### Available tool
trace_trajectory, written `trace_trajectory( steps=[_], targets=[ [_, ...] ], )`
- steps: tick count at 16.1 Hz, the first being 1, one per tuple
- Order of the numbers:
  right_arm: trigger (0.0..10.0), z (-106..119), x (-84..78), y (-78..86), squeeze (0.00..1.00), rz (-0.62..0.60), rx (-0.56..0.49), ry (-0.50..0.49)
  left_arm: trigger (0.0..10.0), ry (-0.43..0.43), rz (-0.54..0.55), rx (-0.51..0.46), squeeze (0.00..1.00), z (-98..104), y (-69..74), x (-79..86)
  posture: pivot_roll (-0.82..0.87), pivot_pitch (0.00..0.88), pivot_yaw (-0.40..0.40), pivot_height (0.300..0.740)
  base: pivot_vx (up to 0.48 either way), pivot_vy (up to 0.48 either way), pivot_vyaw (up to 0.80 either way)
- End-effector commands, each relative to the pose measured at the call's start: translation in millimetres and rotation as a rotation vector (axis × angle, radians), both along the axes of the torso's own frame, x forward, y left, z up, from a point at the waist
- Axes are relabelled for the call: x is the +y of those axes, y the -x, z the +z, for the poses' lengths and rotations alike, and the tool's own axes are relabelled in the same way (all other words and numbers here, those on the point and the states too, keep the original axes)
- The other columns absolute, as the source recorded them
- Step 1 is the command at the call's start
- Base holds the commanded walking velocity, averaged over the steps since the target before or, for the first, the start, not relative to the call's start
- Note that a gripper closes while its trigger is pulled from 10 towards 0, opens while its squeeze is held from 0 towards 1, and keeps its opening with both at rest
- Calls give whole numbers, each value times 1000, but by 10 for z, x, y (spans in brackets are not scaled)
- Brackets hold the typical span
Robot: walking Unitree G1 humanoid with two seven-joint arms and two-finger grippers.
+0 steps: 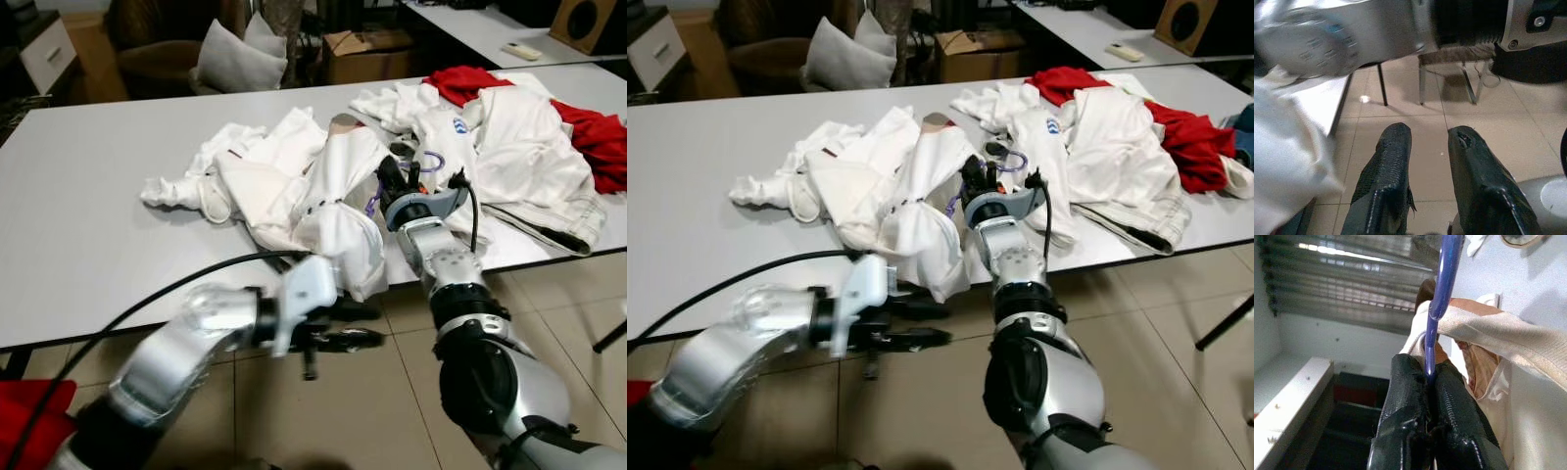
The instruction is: Hang hanger
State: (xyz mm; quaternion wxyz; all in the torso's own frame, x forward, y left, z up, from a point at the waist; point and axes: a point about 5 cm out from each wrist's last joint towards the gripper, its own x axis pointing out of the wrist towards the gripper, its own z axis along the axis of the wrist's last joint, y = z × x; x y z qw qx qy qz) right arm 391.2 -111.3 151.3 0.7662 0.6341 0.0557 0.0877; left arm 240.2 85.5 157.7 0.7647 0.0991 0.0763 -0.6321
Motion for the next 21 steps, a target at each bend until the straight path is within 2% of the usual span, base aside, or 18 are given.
trace_trajectory(
  steps=[1, 2, 3, 4, 5, 6, 7, 9, 11, 12, 14, 16, 21],
  targets=[
    [10000, 160, -75, -12, 0, 17, -87, 37, 10000, 46, 145, -17, 1000, 101, -74, 221, 20, 0, 32, 740, 0, 0, 0],
    [10000, 252, -186, 54, 0, 29, -168, 61, 10000, 61, 364, -56, 1000, 103, -173, 551, 22, 0, 27, 740, 0, 0, 800],
    [10000, 268, -200, 68, 0, 31, -183, 66, 10000, 61, 399, -66, 1000, 102, -187, 602, 22, 0, 27, 740, 0, 0, 800],
    [10000, 308, -248, 133, 0, 41, -219, 88, 10000, 43, 517, -50, 1000, 60, -220, 778, 23, 0, 20, 740, 0, 0, 800],
    [10000, 385, -339, 257, 0, 54, -278, 99, 10000, 38, 688, -49, 929, 18, -250, 1002, 23, 0, 18, 740, 0, 0, 800],
    [10000, 445, -409, 367, 0, 65, -320, 115, 10000, 57, 768, -43, 651, 3, -234, 1116, 22, 0, 17, 740, 0, 0, 800],
    [10000, 533, -502, 596, 0, 107, -376, 163, 10000, 107, 886, -30, 47, -29, -165, 1180, 18, 0, 19, 740, 0, 0, 800],
    [10000, 570, -522, 759, 0, 155, -396, 245, 10000, 127, 931, -25, 31, -57, -94, 1166, 15, 0, 22, 740, 0, 0, 800],
    [10000, 612, -558, 960, 0, 193, -412, 406, 10000, 113, 931, -25, 31, -118, 14, 1071, 9, 0, 20, 740, 0, 0, 800],
    [10000, 639, -561, 1138, 0, 221, -409, 486, 10000, 112, 952, -9, 35, -175, 26, 1034, -3, 0, 16, 740, 0, -247, 800],
    [10000, 654, -554, 1355, 0, 275, -417, 557, 10000, 109, 967, -20, 31, -178, 16, 992, -7, 0, 10, 740, 0, -259, 800],
    [10000, 583, -606, 1472, 0, 293, -392, 576, 10000, 97, 949, -40, 31, -153, 11, 927, -3, 0, 3, 740, 0, -261, 800],
    [10000, 506, -643, 1572, 0, 267, -361, 549, 10000, 112, 926, -51, 31, -110, -29, 827, -11, 0, 21, 740, 0, -257, 800]
  ],
)
